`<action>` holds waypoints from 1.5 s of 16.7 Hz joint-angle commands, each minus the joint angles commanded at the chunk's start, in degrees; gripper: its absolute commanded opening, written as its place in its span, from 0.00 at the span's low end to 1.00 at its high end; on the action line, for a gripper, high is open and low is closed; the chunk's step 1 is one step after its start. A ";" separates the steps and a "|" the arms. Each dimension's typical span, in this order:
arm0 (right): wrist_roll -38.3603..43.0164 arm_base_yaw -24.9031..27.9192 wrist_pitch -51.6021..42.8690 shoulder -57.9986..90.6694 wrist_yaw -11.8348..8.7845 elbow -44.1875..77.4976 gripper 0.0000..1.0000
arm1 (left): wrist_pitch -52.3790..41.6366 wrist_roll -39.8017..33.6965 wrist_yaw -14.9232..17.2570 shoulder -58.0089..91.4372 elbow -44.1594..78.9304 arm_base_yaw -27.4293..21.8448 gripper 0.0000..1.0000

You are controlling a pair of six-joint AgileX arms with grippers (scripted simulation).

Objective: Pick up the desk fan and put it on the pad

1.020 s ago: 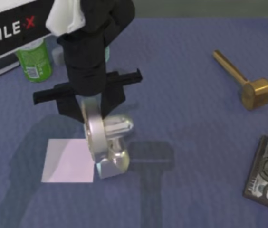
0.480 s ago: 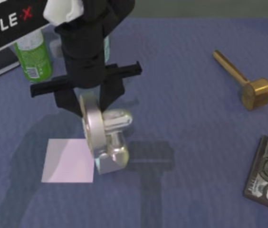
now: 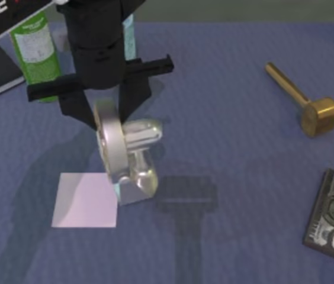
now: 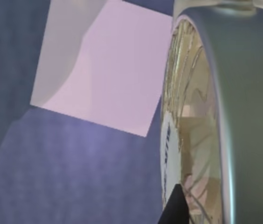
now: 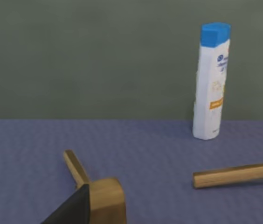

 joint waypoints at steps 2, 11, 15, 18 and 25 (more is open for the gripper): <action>0.00 0.00 0.00 0.00 0.00 0.00 1.00 | 0.13 -0.02 -0.01 -0.10 -0.18 -0.30 0.00; 0.00 0.00 0.00 0.00 0.00 0.00 1.00 | 1.87 -26.89 0.68 -5.42 -8.25 2.46 0.00; 0.00 0.00 0.00 0.00 0.00 0.00 1.00 | 3.78 -46.88 1.20 -10.05 -14.65 4.57 0.00; 0.00 0.00 0.00 0.00 0.00 0.00 1.00 | 5.28 -58.87 1.54 -13.41 -19.22 6.01 0.00; 0.00 0.00 0.00 0.00 0.00 0.00 1.00 | 6.58 -67.05 1.83 -16.27 -23.05 7.22 0.00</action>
